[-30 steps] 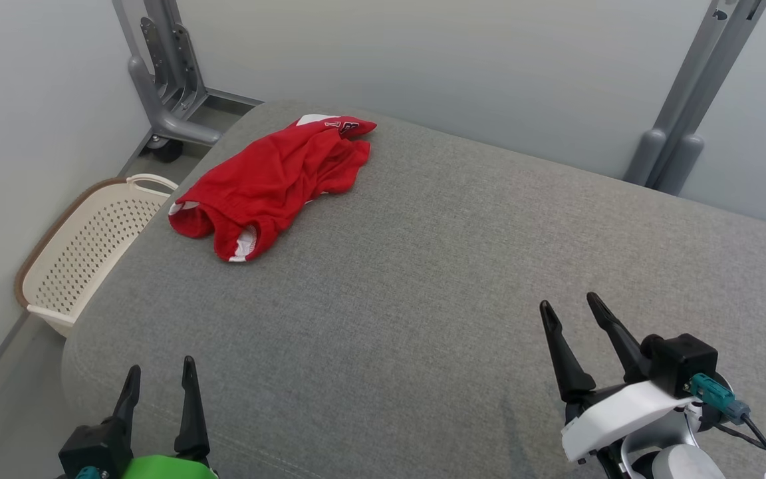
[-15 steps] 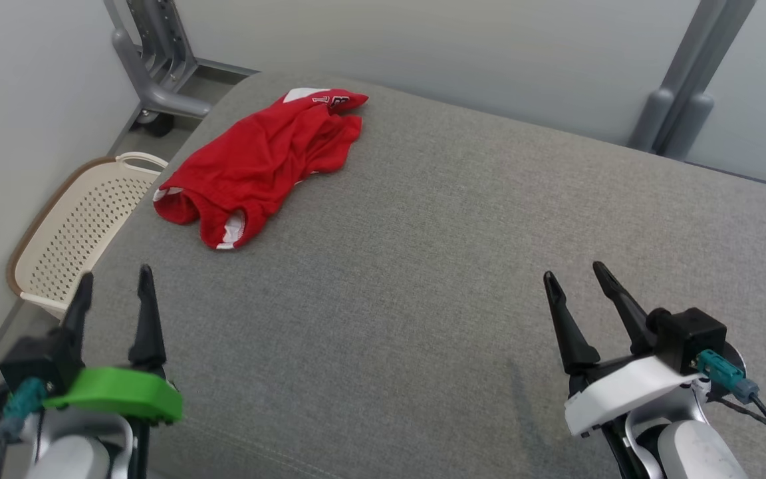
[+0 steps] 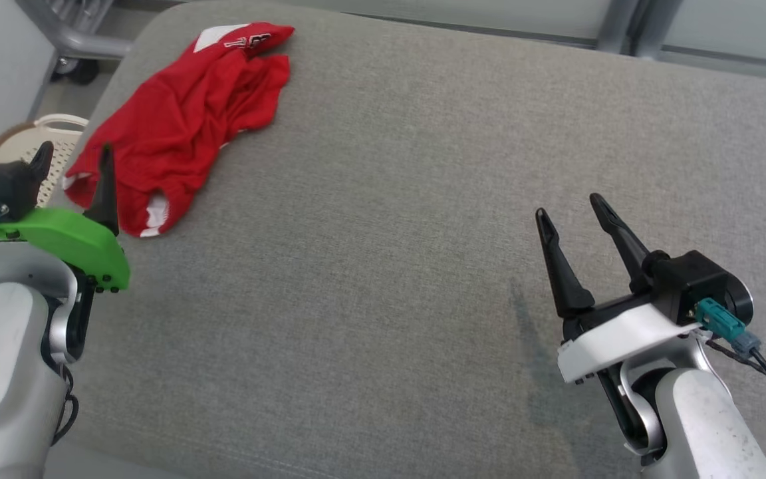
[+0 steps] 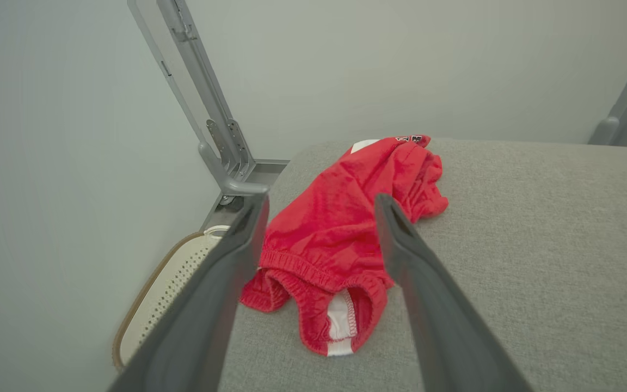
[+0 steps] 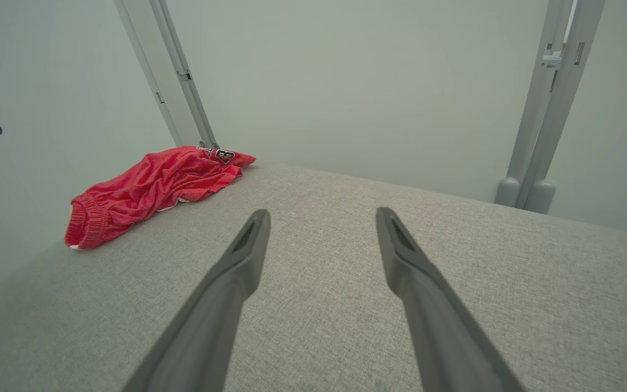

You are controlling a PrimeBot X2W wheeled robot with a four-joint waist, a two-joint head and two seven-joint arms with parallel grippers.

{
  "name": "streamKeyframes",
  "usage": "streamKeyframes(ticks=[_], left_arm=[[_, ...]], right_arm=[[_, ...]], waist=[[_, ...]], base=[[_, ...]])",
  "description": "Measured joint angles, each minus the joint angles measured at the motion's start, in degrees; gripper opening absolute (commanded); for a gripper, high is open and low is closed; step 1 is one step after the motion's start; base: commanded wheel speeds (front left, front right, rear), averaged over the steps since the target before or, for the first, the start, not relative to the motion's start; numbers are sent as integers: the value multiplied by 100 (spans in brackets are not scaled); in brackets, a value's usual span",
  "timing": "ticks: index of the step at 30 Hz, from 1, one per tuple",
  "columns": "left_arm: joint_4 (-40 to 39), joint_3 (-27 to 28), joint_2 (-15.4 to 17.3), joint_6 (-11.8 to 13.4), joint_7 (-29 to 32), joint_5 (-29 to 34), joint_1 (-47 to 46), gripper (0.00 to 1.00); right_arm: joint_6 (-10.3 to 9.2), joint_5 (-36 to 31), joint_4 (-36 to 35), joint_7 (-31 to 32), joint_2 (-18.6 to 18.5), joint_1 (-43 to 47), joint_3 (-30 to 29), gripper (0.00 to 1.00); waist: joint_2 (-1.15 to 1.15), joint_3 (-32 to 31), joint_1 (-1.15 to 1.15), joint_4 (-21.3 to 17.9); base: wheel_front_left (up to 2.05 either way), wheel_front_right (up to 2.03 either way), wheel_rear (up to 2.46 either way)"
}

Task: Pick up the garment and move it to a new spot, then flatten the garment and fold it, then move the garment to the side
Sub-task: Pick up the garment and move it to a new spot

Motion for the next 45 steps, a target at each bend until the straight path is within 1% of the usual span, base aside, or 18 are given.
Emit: streamKeyframes(ticks=[5,10,15,21,22,23,24,25,31,36,40,45], left_arm=[[926,-142,-241,-328,183,-134,-502,100],[1725,-261,-399,-514,378,-182,-823,100],[2375,-348,-510,-573,558,-208,-1080,100],[2961,-353,-571,-513,567,-225,-1333,100],[3037,-359,-579,-513,534,-224,-1376,78],[3098,-356,-586,-494,486,-222,-1413,47],[3209,-350,-595,-467,402,-222,-1488,20],[3261,-350,-599,-467,367,-222,-1517,0],[3403,-371,-579,-524,34,-171,-1693,0],[3387,-495,-438,-597,-138,4,-1907,0],[3219,-599,-301,-623,-233,143,-2089,0],[2849,-761,-234,-683,-222,298,-2266,0]], right_arm=[[0,-127,-131,88,0,-176,-21,100],[0,-307,-322,203,-1,-259,-103,100],[0,-417,-482,297,-1,-282,-144,100],[0,-437,-555,357,-1,-294,-111,100],[0,-439,-561,369,-1,-296,-107,100],[0,-443,-568,370,-1,-297,-104,100],[0,-444,-571,371,-1,-307,-103,100],[0,-444,-571,370,-1,-312,-105,100],[0,-399,-516,310,-1,-316,-83,100],[0,-274,-337,149,-1,-316,-87,100],[0,-121,-177,3,-2,-304,-103,100],[0,15,68,-175,-3,-249,-112,100]], waist=[[0,388,0,-256],[0,758,0,-456],[0,1077,0,-570],[0,1289,1,-636],[0,1298,1,-643],[0,1302,1,-646],[0,1295,1,-647],[0,1289,1,-647],[0,1210,1,-667],[0,999,0,-721],[0,788,0,-778],[0,455,0,-869]], base=[[0,0,0],[0,0,0],[0,0,0],[0,0,0],[0,0,0],[0,0,0],[0,0,0],[0,0,0],[0,0,0],[0,0,0],[0,0,0],[0,0,0]])
